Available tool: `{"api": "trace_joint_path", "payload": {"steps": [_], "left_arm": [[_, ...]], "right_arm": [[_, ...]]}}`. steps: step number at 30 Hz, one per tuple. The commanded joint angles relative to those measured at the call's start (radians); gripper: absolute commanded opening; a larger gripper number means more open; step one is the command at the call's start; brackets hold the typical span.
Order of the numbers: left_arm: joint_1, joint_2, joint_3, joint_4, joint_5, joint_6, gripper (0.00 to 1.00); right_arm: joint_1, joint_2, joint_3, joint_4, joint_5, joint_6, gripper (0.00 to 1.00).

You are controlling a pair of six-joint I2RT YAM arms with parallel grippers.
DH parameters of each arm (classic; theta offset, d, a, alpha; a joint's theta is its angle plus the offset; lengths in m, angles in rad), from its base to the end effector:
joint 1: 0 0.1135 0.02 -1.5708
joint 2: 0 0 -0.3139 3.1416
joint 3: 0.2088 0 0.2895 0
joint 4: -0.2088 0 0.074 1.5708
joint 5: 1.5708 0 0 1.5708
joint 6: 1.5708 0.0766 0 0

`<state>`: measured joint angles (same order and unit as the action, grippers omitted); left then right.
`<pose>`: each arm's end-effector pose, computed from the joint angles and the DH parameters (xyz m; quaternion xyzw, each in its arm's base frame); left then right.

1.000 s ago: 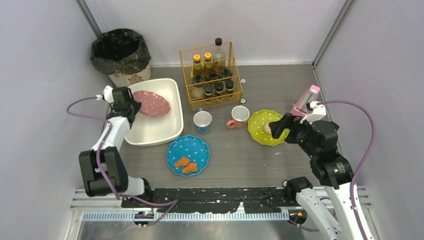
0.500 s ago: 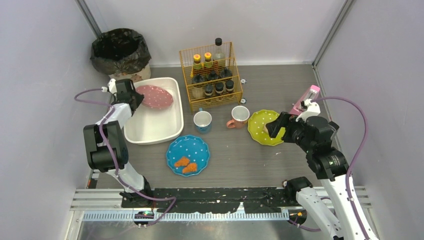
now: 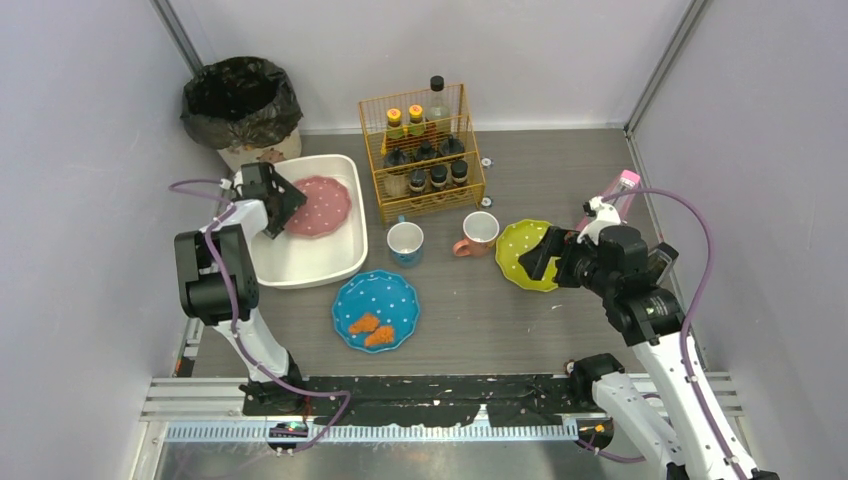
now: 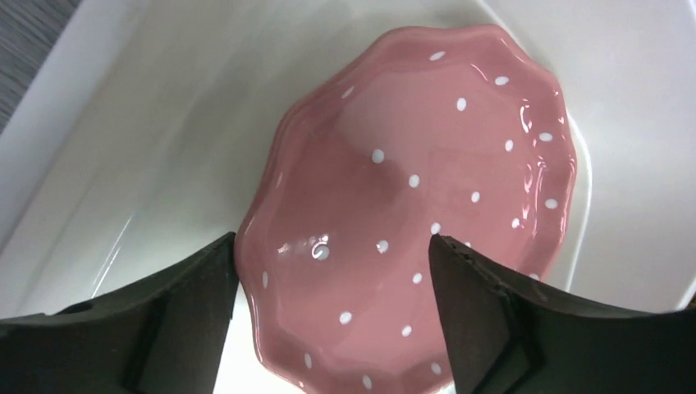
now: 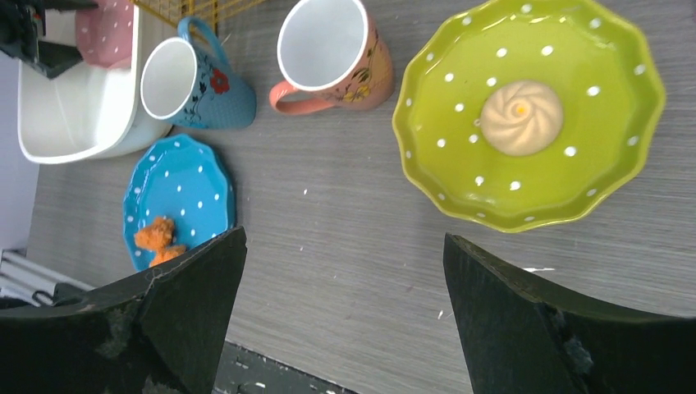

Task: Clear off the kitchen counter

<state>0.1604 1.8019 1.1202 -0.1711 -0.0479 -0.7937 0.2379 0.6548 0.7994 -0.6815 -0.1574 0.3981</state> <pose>0.4423 0.0753 0.1738 -0.4372 0.8276 -0.0881 0.3408 0.1636 0.0520 0.3283 0.0306 0.8670 0.2190 0.4466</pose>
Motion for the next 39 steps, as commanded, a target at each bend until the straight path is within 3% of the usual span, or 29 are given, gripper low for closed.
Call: {"api": "trace_joint_path", "payload": {"steps": [1, 4, 10, 16, 20, 24, 31, 34, 36, 39], "left_arm": [[-0.018, -0.072, 0.078, -0.038, -0.001, 0.078, 0.88], [-0.026, -0.127, 0.084, -0.103, -0.027, 0.127, 0.99], [-0.098, -0.335, 0.051, -0.248, -0.092, 0.227, 1.00], [-0.285, -0.633, -0.069, -0.341, -0.145, 0.302, 0.99], [-0.377, -0.835, -0.146, -0.449, -0.127, 0.329, 1.00], [-0.395, -1.067, -0.237, -0.577, -0.047, 0.361, 1.00], [-0.395, -1.436, -0.343, -0.764, -0.026, 0.315, 1.00], [-0.395, -1.559, -0.392, -0.781, -0.042, 0.294, 1.00], [-0.396, -1.624, -0.415, -0.808, -0.051, 0.240, 0.99], [-0.396, -1.705, -0.468, -0.777, 0.016, 0.219, 0.99]], "right_arm": [[0.002, 0.034, -0.036, 0.057, -0.115, 0.005, 0.95], [0.016, 0.063, -0.071, 0.111, -0.163, 0.041, 0.96], [0.126, 0.138, -0.137, 0.245, -0.189, 0.145, 0.97], [0.361, 0.279, -0.167, 0.404, -0.077, 0.256, 0.98], [0.443, 0.390, -0.191, 0.555, -0.050, 0.341, 1.00], [0.518, 0.514, -0.197, 0.701, 0.006, 0.404, 0.93], [0.611, 0.816, -0.089, 0.838, 0.012, 0.421, 0.72], [0.640, 0.916, -0.052, 0.892, 0.001, 0.431, 0.66], [0.659, 0.990, -0.037, 0.925, 0.006, 0.451, 0.57], [0.679, 1.048, -0.022, 0.952, 0.015, 0.476, 0.52]]}}
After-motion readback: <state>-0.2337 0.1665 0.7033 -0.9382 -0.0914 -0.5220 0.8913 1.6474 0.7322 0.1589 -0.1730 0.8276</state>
